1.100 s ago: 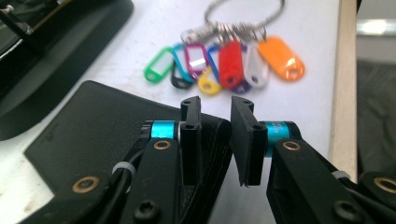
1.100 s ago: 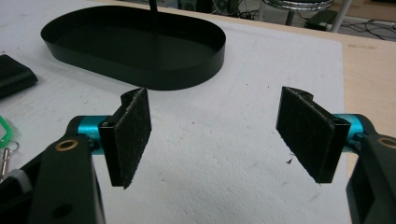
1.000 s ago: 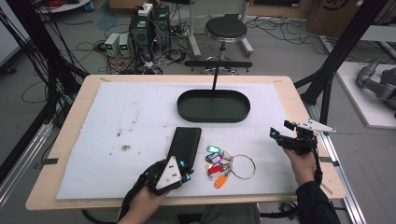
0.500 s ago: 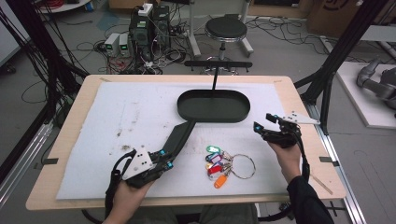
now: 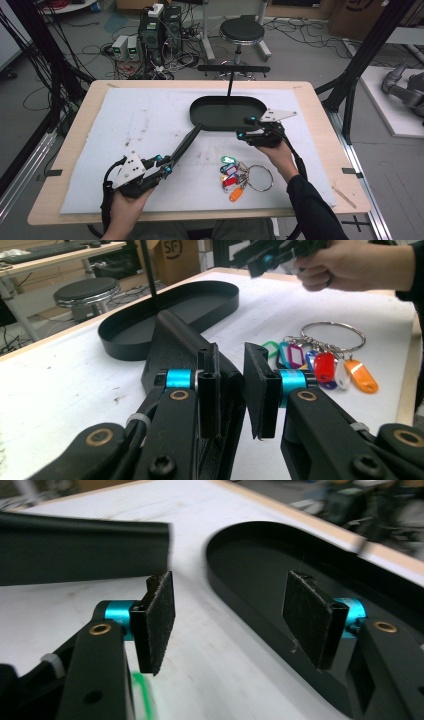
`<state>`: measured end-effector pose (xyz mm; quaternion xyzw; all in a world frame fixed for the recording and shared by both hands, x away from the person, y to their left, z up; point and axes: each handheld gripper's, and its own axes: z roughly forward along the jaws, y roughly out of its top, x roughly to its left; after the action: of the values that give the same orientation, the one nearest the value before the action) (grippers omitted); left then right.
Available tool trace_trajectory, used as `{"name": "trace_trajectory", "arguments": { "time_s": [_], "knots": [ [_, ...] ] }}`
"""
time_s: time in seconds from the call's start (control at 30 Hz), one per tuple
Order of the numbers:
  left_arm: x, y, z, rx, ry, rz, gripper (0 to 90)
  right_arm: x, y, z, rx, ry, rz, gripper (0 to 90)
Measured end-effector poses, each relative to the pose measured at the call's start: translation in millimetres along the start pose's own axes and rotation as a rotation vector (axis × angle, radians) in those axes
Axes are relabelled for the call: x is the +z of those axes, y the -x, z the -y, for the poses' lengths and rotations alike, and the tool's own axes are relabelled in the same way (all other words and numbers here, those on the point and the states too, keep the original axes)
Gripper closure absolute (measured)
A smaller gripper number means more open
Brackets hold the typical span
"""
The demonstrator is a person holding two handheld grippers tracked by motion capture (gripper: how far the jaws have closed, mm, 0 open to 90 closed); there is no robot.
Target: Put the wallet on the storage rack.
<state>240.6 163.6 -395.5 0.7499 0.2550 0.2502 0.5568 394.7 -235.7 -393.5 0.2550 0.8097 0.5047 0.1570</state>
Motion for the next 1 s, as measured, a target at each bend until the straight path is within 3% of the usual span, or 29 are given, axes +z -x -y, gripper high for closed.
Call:
{"name": "trace_trajectory", "arguments": {
  "time_s": [0.27, 0.4, 0.53, 0.63, 0.7, 0.8, 0.87, 1.0],
  "knots": [
    [-4.9, -6.1, 1.8, -0.017, 0.009, -0.021, 77.1, 62.0, -13.5, -23.6, -0.069, -0.065, -0.151, 44.0],
    [-6.9, -7.7, 2.9, -0.020, 0.008, -0.027, 77.1, 85.5, -20.0, -29.7, -0.090, -0.061, -0.186, 45.4],
    [-8.3, -9.6, 4.3, -0.024, 0.007, -0.025, 77.1, 105.8, -23.5, -33.6, -0.094, -0.110, -0.216, 46.5],
    [-9.0, -9.8, 4.4, -0.020, 0.007, -0.029, 77.2, 116.0, -25.3, -36.9, -0.106, -0.099, -0.241, 50.7],
    [-10.0, -11.2, 5.0, -0.025, 0.007, -0.031, 77.2, 119.3, -26.4, -36.5, -0.122, -0.082, -0.260, 59.7],
    [-11.2, -14.0, 6.3, -0.034, 0.012, -0.027, 77.3, 120.6, -28.8, -36.3, -0.161, -0.082, -0.248, 61.9],
    [-11.6, -15.5, 6.6, -0.041, 0.014, -0.031, 77.3, 120.7, -27.7, -36.0, -0.167, -0.077, -0.248, 59.6],
    [-11.2, -15.8, 6.5, -0.039, 0.009, -0.029, 77.3, 122.4, -23.5, -35.3, -0.132, -0.058, -0.234, 47.2]
  ]
}}
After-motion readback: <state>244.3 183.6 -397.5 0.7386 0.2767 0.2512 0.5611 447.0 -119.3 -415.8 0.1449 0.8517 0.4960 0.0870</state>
